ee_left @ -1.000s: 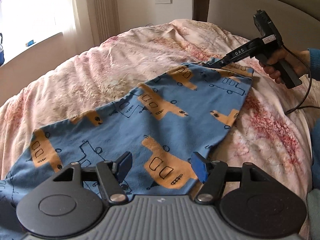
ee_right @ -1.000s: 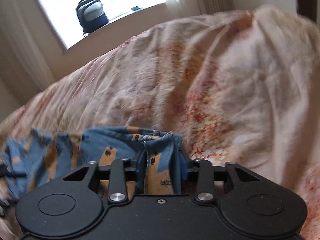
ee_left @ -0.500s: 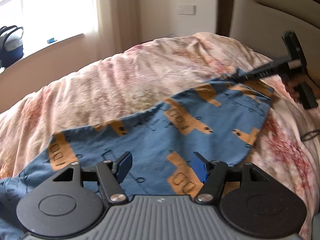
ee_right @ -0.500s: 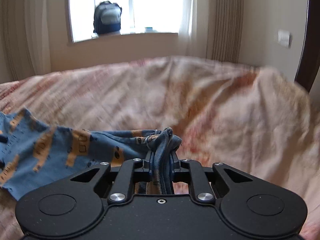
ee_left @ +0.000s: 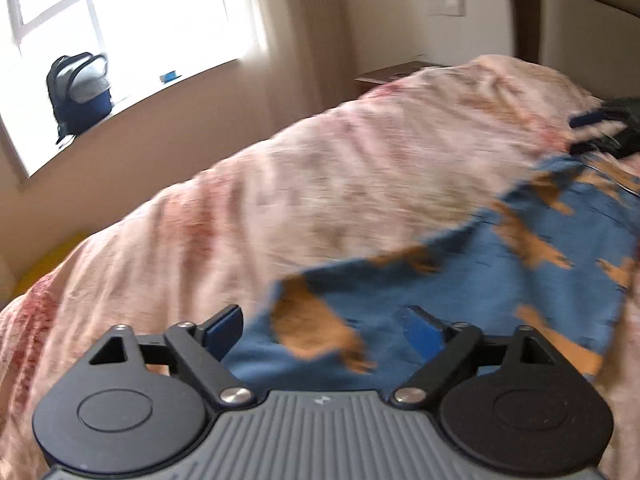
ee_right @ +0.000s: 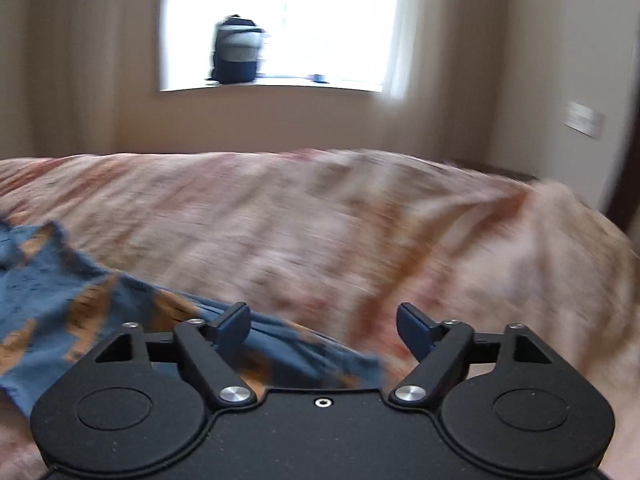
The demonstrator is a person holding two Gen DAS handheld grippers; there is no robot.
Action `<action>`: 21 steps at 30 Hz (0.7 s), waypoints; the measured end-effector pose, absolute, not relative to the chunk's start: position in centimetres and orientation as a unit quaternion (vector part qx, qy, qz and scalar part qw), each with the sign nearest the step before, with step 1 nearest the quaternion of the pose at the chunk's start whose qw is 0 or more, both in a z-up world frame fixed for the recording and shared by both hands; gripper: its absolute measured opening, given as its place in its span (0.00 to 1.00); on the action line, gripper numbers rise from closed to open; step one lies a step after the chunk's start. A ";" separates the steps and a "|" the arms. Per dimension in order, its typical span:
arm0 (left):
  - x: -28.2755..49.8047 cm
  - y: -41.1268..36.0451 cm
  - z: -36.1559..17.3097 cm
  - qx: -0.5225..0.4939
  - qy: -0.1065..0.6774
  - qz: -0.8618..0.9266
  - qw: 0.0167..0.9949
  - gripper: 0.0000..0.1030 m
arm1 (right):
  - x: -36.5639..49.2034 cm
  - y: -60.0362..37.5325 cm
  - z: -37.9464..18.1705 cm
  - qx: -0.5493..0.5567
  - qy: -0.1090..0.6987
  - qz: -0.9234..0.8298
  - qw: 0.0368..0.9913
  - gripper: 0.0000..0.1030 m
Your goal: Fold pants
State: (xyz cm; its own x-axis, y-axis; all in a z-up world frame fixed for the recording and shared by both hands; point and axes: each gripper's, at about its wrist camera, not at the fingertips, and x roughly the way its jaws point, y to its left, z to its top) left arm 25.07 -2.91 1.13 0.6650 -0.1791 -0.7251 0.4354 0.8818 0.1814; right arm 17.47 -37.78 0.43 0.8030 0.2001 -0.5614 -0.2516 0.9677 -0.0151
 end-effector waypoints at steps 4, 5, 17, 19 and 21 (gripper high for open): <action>30.3 -0.2 0.5 0.107 0.403 -0.170 0.893 0.89 | 21.1 -34.2 -0.2 -0.039 0.334 0.227 0.914 0.81; 31.5 0.2 0.2 0.084 0.411 -0.177 0.891 0.87 | 22.0 -33.3 -0.4 -0.054 0.348 0.251 0.902 0.77; 32.5 -1.5 -3.0 0.130 0.403 -0.209 0.882 0.09 | 25.3 -30.5 -0.8 -0.208 0.384 0.234 0.869 0.00; 32.3 -1.7 -3.5 0.147 0.399 -0.200 0.883 0.19 | 25.8 -31.4 -1.6 -0.182 0.401 0.215 0.872 0.00; 31.4 -1.9 -3.1 0.162 0.383 -0.175 0.893 0.50 | 25.2 -32.0 -1.4 -0.164 0.384 0.191 0.888 0.12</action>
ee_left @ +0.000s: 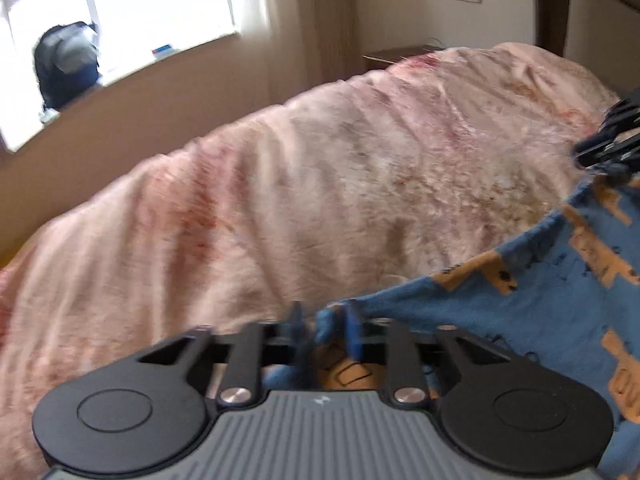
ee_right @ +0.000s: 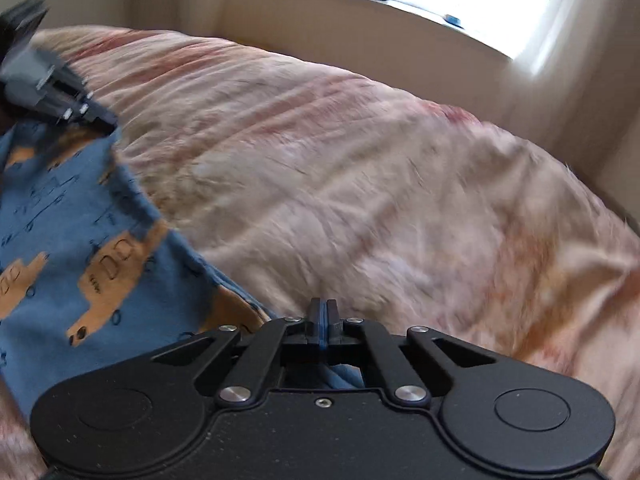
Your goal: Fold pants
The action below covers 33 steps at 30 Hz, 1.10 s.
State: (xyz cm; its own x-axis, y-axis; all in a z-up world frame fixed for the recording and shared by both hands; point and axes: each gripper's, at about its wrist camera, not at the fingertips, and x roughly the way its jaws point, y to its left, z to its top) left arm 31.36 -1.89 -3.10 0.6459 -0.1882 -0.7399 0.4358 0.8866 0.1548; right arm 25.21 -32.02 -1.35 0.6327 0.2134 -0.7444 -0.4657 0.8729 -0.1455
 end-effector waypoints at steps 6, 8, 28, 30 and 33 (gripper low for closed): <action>26.3 -1.4 -0.8 0.096 0.350 -0.199 0.910 0.78 | 20.7 -34.9 0.7 -0.115 0.354 0.198 0.907 0.36; 24.5 -1.8 -1.3 0.092 0.349 -0.209 0.909 0.80 | 19.9 -35.6 -0.3 -0.137 0.381 0.188 0.895 0.37; 14.9 13.4 -0.9 -0.076 0.309 0.017 0.948 0.98 | 23.5 -19.0 2.9 -0.192 0.275 0.336 0.880 0.89; 14.8 14.5 -1.5 -0.094 0.317 0.018 0.944 0.98 | 26.4 -14.9 3.0 -0.156 0.276 0.386 0.867 0.89; 14.6 15.5 -2.4 -0.100 0.325 0.010 0.940 0.98 | 30.2 -7.7 2.8 -0.109 0.294 0.458 0.832 0.87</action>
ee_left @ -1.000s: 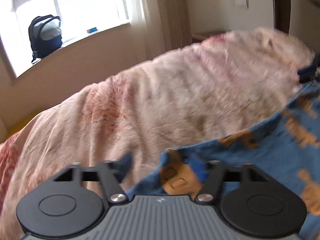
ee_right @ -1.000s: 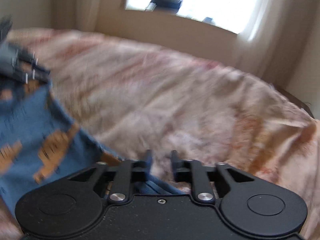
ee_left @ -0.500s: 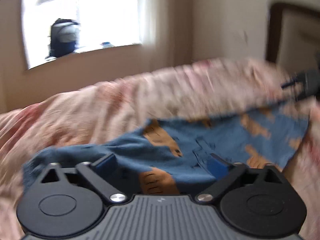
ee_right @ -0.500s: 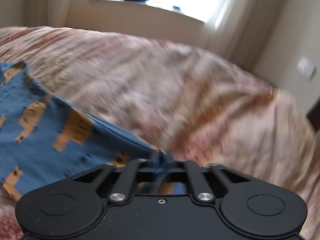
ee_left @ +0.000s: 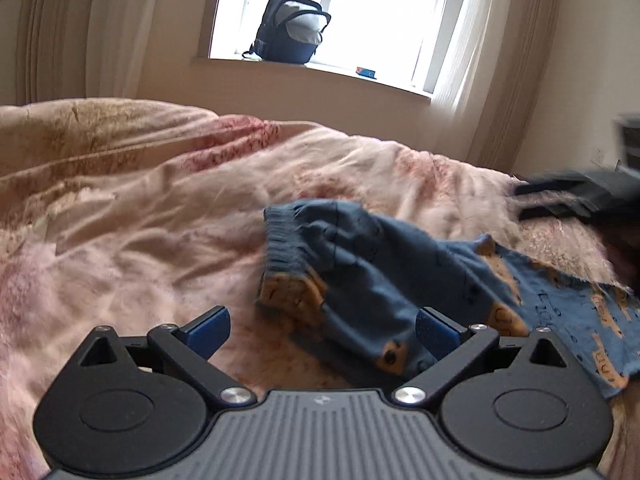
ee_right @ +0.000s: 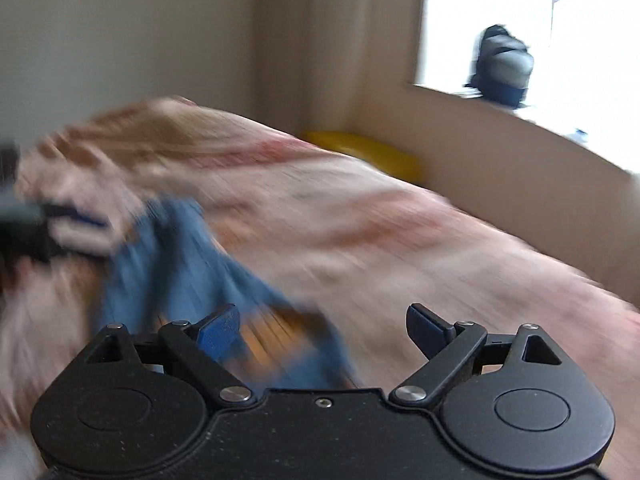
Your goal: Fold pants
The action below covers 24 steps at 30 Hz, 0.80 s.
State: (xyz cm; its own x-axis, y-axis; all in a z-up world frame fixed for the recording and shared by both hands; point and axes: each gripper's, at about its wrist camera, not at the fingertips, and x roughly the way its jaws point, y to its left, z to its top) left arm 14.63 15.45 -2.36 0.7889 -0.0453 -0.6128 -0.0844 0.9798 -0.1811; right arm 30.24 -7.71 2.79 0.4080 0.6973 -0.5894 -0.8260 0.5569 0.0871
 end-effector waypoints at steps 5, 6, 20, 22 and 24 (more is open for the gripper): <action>14.2 16.2 -3.1 -0.116 0.330 -0.029 0.936 0.99 | 34.4 2.1 1.1 -0.053 0.358 0.564 0.742 0.83; 14.2 16.3 -3.2 -0.118 0.331 -0.038 0.935 0.99 | 35.0 3.9 0.4 -0.051 0.375 0.591 0.712 0.84; 17.3 19.9 -4.8 -0.275 0.332 -0.037 0.902 0.96 | 37.0 4.1 -4.3 -0.034 0.397 0.607 0.688 0.20; 17.6 20.8 -5.2 -0.310 0.328 -0.028 0.892 0.92 | 37.0 4.5 -4.4 -0.032 0.398 0.606 0.688 0.21; 17.9 21.4 -5.7 -0.340 0.328 -0.019 0.881 0.90 | 37.0 4.3 -4.2 -0.027 0.397 0.604 0.690 0.26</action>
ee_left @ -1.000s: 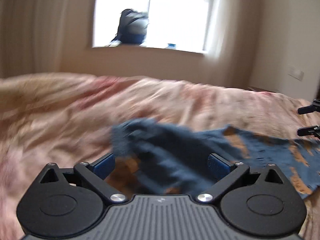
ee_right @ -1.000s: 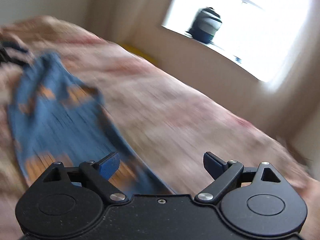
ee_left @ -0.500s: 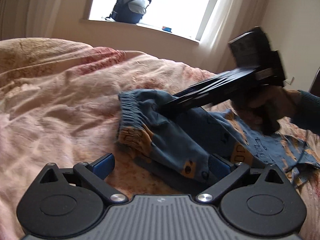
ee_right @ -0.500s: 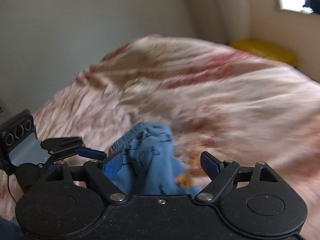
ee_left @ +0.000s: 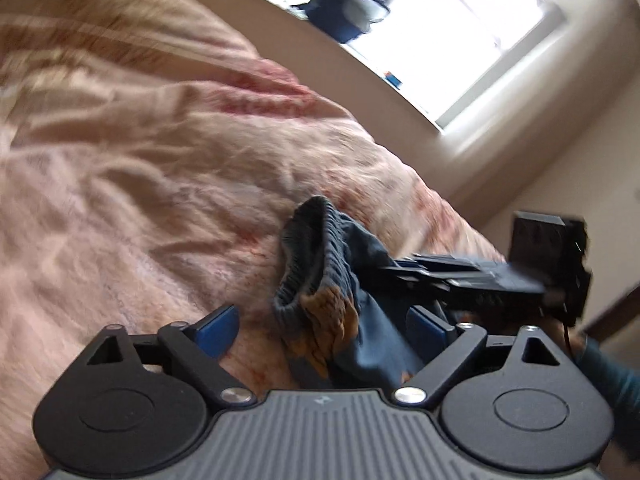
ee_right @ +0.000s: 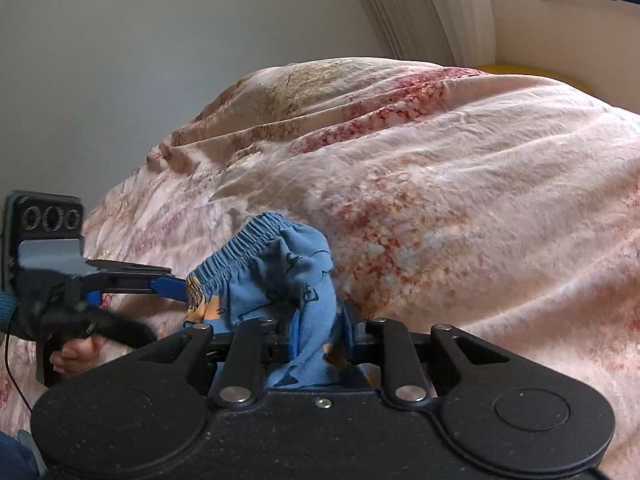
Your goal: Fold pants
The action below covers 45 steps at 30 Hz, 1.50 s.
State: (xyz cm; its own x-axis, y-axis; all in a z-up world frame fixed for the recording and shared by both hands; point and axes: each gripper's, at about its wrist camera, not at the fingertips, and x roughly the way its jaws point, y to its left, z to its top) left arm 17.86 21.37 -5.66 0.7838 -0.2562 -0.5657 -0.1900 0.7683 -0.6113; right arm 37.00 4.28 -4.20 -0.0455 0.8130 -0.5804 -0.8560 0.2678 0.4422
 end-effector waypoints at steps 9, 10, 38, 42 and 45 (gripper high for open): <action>19.1 21.0 -6.4 -0.376 0.343 0.033 0.860 0.28 | 32.9 -6.8 0.4 -0.065 0.303 0.484 0.819 0.75; 19.0 21.2 -6.6 -0.379 0.347 0.043 0.857 0.24 | 31.7 -8.4 0.7 -0.072 0.296 0.461 0.833 0.77; 14.0 20.4 -4.1 -0.279 0.340 0.107 0.892 0.17 | 28.9 -8.6 -2.6 -0.157 0.256 0.202 0.932 0.91; 13.6 20.9 -3.8 -0.300 0.334 0.101 0.887 0.18 | 23.3 -8.3 -1.0 -0.108 0.250 0.252 0.929 0.96; 13.6 20.4 -3.3 -0.278 0.343 0.106 0.891 0.18 | 19.4 -5.9 -2.4 -0.137 0.266 0.285 0.911 0.94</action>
State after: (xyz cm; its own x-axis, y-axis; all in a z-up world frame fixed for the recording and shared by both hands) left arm 13.58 20.42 -3.34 0.7426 -0.0021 -0.6697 -0.3789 0.8233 -0.4227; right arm 19.43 -5.88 -2.43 0.6958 0.4465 -0.5626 -0.5925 0.7995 -0.0983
